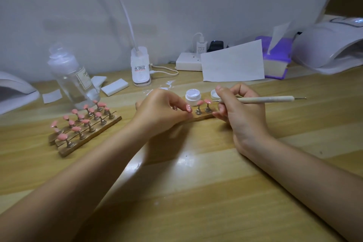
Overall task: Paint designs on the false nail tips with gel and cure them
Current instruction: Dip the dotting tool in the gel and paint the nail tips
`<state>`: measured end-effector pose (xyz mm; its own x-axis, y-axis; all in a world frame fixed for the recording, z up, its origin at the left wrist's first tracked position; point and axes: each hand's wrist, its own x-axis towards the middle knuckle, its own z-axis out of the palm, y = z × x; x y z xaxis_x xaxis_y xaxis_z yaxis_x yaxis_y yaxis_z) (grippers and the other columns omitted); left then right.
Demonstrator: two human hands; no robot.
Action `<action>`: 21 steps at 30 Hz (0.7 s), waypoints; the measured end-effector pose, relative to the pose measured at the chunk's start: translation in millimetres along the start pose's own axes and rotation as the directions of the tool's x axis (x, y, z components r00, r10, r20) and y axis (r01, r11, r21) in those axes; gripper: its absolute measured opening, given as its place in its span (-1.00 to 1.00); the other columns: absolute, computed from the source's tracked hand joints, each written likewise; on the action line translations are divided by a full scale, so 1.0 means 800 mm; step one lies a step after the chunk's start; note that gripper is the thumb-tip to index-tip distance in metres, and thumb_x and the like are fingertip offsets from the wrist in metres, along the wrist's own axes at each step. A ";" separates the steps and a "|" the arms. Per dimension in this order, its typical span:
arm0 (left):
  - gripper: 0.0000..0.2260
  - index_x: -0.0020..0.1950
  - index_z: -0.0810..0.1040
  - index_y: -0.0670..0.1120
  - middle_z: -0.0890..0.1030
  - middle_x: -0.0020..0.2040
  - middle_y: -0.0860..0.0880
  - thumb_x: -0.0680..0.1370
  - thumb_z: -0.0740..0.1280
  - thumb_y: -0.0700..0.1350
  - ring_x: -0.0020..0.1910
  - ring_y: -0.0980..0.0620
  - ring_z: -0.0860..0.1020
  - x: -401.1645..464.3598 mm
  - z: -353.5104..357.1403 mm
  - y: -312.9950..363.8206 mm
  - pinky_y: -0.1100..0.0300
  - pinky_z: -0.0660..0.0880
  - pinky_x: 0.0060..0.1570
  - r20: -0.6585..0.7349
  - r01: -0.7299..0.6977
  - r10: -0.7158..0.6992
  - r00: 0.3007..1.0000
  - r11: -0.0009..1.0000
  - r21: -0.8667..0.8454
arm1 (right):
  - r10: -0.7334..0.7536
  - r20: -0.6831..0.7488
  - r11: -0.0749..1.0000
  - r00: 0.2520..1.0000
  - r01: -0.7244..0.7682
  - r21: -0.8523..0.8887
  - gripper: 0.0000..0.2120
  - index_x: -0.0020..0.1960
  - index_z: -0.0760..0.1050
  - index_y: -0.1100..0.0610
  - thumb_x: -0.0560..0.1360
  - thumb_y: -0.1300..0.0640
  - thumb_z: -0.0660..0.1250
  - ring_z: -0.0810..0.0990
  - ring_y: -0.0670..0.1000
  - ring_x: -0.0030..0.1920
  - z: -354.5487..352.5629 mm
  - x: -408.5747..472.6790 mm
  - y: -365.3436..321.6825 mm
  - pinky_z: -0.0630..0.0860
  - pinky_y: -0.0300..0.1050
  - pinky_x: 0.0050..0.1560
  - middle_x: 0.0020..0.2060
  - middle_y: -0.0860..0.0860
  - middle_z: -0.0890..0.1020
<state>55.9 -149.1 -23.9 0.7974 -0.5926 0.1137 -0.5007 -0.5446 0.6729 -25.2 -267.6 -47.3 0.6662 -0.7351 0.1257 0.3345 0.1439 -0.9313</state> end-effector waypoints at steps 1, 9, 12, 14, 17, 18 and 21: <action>-0.86 -0.36 0.56 0.08 0.41 -0.45 0.08 0.37 0.46 -0.06 -0.46 0.17 0.32 0.001 0.000 0.000 0.15 0.22 -0.11 0.007 0.001 -0.001 1.000 1.000 0.009 | 0.002 -0.002 1.000 1.000 -0.002 -0.003 -0.66 -0.41 0.28 0.10 0.46 0.23 0.35 0.34 -0.17 -0.61 0.000 0.000 0.000 0.43 -0.32 -0.47 -0.68 -0.09 0.36; -0.82 -0.10 0.57 0.05 0.52 -0.28 0.18 0.34 0.46 0.01 -0.12 0.09 0.50 0.002 -0.005 0.004 -0.02 0.39 0.17 0.057 -0.078 0.071 0.996 0.988 0.134 | -0.033 -0.022 0.999 0.999 0.032 -0.017 -0.73 -0.29 0.36 0.11 0.54 0.04 0.24 0.39 -0.18 -0.66 0.000 0.001 -0.008 0.44 -0.32 -0.51 -0.65 0.00 0.51; -0.73 -0.01 0.51 0.10 0.54 -0.20 0.20 0.34 0.46 0.03 -0.10 0.12 0.51 0.000 -0.006 0.007 -0.02 0.40 0.15 0.035 -0.110 0.106 0.994 0.983 0.147 | -0.143 0.024 0.978 0.989 0.145 -0.150 -0.63 -0.26 0.44 0.08 0.59 -0.09 0.06 0.35 -0.13 -0.69 -0.008 0.010 -0.015 0.32 -0.34 -0.61 -0.64 0.06 0.53; -0.74 -0.01 0.51 0.11 0.53 -0.22 0.20 0.35 0.45 0.04 -0.11 0.15 0.49 0.000 -0.005 0.009 0.01 0.42 0.13 0.022 -0.135 0.133 0.991 0.978 0.160 | -0.196 0.048 0.951 0.979 0.202 -0.232 -0.59 -0.31 0.43 0.06 0.59 -0.11 0.04 0.37 -0.13 -0.69 -0.017 0.015 -0.016 0.29 -0.33 -0.62 -0.66 0.06 0.50; -0.77 0.00 0.54 0.08 0.51 -0.24 0.18 0.38 0.41 0.09 -0.11 0.12 0.49 0.001 0.000 0.015 0.11 0.41 0.03 0.004 -0.163 0.167 0.986 0.957 0.238 | -0.276 0.108 0.873 0.955 0.296 -0.387 -0.57 -0.39 0.37 0.09 0.59 -0.07 0.08 0.45 -0.18 -0.64 -0.026 0.022 -0.009 0.30 -0.41 -0.53 -0.58 0.08 0.55; -0.78 -0.01 0.55 0.08 0.51 -0.24 0.17 0.40 0.40 0.09 -0.09 0.09 0.50 0.001 0.003 0.016 0.15 0.39 -0.03 -0.002 -0.171 0.178 0.984 0.947 0.272 | -0.301 0.141 0.835 0.943 0.332 -0.440 -0.56 -0.41 0.36 0.09 0.60 -0.04 0.10 0.48 -0.21 -0.59 -0.028 0.024 -0.007 0.31 -0.46 -0.48 -0.54 0.05 0.58; -0.81 -0.01 0.57 0.06 0.47 -0.28 0.16 0.43 0.38 0.07 -0.12 0.05 0.48 0.004 0.010 0.019 0.19 0.29 -0.15 -0.024 -0.183 0.204 0.979 0.922 0.342 | -0.331 0.250 0.742 0.910 0.415 -0.527 -0.56 -0.45 0.35 0.02 0.60 -0.01 0.11 0.53 -0.30 -0.45 -0.032 0.027 -0.001 0.34 -0.50 -0.35 -0.49 -0.06 0.61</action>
<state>47.7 -164.4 -19.2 0.6866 -0.6769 0.2654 -0.7229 -0.5963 0.3491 -28.2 -300.5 -52.7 0.6618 -0.5511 0.5083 0.1729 -0.5475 -0.8188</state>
